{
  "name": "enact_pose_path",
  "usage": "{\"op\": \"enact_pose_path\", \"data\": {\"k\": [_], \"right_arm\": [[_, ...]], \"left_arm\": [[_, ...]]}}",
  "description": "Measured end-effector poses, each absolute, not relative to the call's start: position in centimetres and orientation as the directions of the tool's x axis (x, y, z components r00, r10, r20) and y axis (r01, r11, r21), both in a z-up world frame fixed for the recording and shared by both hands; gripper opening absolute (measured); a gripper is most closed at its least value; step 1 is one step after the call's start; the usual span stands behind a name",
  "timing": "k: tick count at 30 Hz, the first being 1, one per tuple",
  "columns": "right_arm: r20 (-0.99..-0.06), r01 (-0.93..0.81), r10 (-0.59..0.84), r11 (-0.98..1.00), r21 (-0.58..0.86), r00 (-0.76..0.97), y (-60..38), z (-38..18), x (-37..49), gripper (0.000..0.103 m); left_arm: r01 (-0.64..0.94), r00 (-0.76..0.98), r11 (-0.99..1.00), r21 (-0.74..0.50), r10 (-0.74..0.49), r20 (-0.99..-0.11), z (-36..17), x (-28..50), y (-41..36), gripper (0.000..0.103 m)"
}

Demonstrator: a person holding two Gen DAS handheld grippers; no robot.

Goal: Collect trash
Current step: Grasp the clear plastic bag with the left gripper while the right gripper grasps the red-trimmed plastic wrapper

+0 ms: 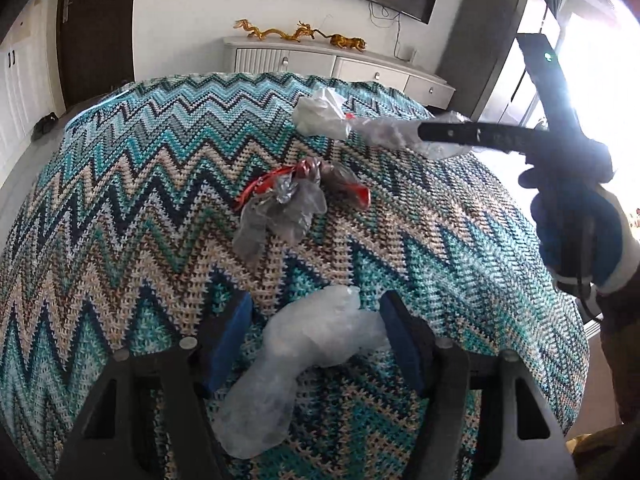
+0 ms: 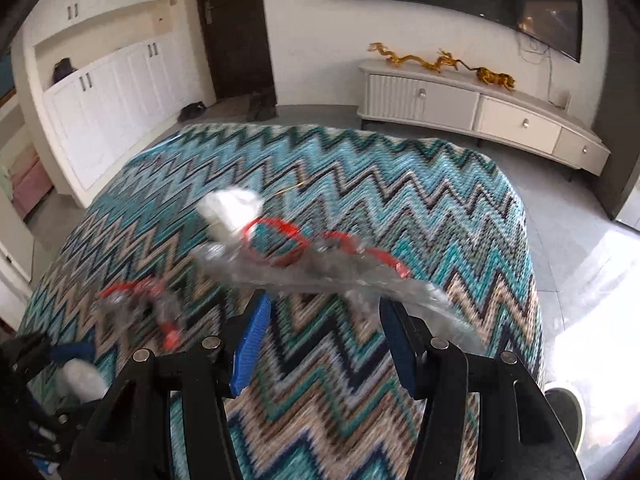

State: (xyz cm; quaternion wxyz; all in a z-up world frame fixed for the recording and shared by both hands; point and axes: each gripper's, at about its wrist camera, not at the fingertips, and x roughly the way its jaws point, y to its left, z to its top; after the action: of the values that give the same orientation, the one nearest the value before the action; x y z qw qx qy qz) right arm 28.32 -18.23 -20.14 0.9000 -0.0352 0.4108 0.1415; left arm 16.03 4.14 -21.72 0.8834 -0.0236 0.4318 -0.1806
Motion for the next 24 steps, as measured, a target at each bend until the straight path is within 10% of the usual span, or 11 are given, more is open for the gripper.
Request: {"op": "enact_pose_path", "data": {"k": [15,24], "right_arm": [[-0.764,-0.245,0.240,0.963,0.110,0.598,-18.1,-22.7,35.8,0.063],[-0.761,-0.257,0.251,0.960,0.114,0.599,-17.8,-23.3,36.5,0.007]], "left_arm": [[0.300,0.569,0.931,-0.208,-0.350,-0.745,-21.8,16.9,4.1,0.058],[0.272,0.578,0.941,-0.202,-0.327,-0.748,-21.5,15.9,5.2,0.034]]}}
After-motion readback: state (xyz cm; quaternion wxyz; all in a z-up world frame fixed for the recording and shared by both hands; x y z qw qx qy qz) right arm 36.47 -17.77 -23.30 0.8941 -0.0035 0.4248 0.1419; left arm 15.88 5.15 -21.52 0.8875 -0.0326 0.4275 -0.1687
